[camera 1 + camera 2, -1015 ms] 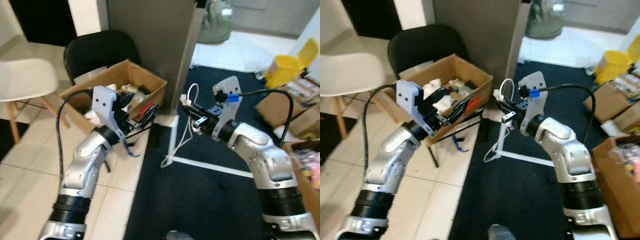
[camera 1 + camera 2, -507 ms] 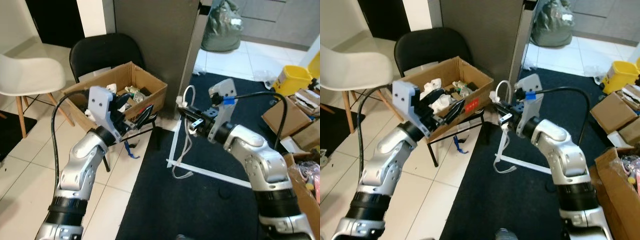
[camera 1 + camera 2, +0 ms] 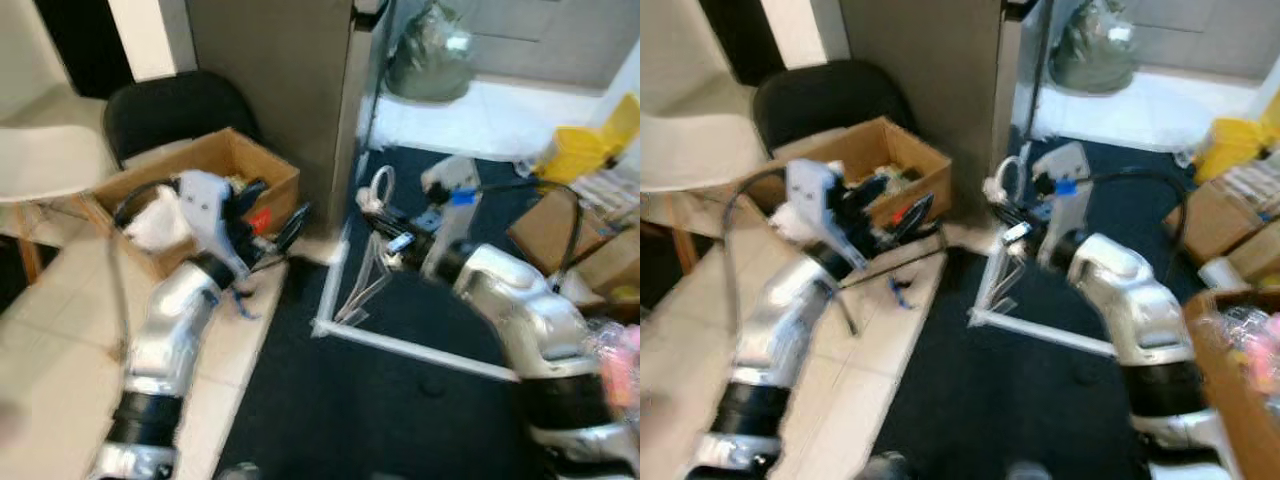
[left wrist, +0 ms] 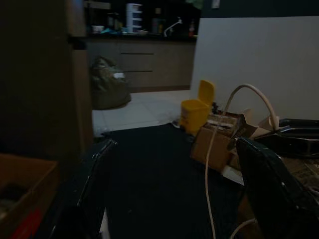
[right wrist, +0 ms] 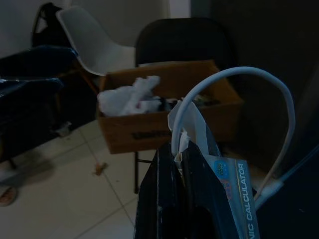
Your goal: Picking trash to rubbish bin
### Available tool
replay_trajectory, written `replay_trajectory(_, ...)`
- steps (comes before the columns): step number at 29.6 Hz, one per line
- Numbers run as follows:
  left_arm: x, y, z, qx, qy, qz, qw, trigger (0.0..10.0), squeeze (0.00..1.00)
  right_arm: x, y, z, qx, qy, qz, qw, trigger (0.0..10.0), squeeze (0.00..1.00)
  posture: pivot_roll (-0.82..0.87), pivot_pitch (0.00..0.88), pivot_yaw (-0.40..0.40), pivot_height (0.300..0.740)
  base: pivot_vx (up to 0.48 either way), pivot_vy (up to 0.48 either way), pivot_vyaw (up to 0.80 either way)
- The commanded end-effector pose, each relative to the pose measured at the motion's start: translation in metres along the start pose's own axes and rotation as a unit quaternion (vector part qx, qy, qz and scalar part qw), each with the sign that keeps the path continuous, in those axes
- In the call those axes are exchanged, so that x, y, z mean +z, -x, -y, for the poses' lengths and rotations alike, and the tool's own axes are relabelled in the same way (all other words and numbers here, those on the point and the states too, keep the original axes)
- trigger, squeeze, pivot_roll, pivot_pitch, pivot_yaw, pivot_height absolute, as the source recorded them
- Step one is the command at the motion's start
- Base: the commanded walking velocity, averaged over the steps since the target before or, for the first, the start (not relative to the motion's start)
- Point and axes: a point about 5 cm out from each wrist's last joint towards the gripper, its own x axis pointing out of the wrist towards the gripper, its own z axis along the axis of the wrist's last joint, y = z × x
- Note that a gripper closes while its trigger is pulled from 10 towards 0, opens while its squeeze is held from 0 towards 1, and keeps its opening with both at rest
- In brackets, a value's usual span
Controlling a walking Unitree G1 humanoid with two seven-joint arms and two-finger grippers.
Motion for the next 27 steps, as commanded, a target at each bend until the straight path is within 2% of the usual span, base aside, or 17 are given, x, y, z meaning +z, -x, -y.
replay_trajectory(1,0.0011,-0.0001,-0.0022,0.005,-0.007,0.002,1.0,10.0,0.0,0.0014,-0.0003,-0.0015,0.002,0.003,0.003,1.0,10.0,0.0,-0.04,0.0,-0.023,0.74,0.0,0.0,0.0)
replay_trajectory(10,0.002,0.0002,0.0015,-0.007,-0.007,0.005,1.0,10.0,0.0,0.002,-0.0007,-0.0064,0.019,0.013,0.008,1.0,10.0,0.0,-0.04,0.0,-0.025,0.74,0.0,0.0,0.0)
replay_trajectory(21,0.0023,0.0002,0.0025,-0.009,-0.009,0.005,1.0,10.0,0.0,0.0045,0.0037,-0.0111,0.051,0.026,0.025,0.998,10.0,0.0,-0.04,0.0,-0.028,0.74,0.324,0.0,0.0)
replay_trajectory(27,0.0027,0.0002,0.003,-0.012,-0.01,0.005,1.0,10.0,0.0,0.0059,0.0056,-0.0113,0.06,0.034,0.031,0.997,10.0,0.0,-0.04,0.0,-0.028,0.74,0.359,0.0,0.57)
